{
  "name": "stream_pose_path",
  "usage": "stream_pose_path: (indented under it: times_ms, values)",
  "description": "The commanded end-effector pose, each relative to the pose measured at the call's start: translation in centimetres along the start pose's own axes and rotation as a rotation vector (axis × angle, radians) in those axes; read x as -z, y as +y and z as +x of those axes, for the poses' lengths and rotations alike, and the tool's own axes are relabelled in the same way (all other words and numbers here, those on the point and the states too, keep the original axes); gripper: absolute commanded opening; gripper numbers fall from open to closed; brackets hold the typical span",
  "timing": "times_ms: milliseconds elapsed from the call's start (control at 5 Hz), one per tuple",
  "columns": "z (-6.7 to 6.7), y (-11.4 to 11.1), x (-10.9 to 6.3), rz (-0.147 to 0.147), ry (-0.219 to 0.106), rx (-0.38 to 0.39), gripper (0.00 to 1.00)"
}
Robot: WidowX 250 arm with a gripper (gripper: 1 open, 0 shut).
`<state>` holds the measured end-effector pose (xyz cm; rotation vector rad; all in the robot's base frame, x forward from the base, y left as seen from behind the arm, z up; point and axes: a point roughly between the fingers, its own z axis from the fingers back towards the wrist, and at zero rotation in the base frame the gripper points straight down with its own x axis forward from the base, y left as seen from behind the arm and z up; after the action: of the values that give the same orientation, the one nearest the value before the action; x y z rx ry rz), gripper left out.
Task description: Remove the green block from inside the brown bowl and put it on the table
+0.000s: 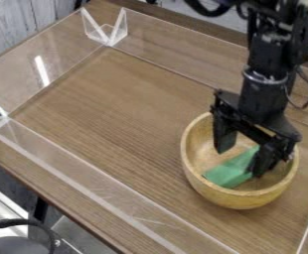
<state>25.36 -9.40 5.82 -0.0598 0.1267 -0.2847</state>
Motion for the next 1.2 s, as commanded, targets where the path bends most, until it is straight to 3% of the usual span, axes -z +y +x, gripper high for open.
stream_pose_path:
  times_ms: [0,400,800,1000]
  values:
    - [0.4,-0.1,-1.0,-0.001,-0.073,0.016,1.00]
    - [-0.1,-0.1,-3.7,0.001,-0.168,0.028,1.00]
    - [0.5,0.2,-1.5,-0.018,-0.140,0.023,1.00]
    - [0.6,0.3,-1.1,-0.019,-0.137,0.018,1.00]
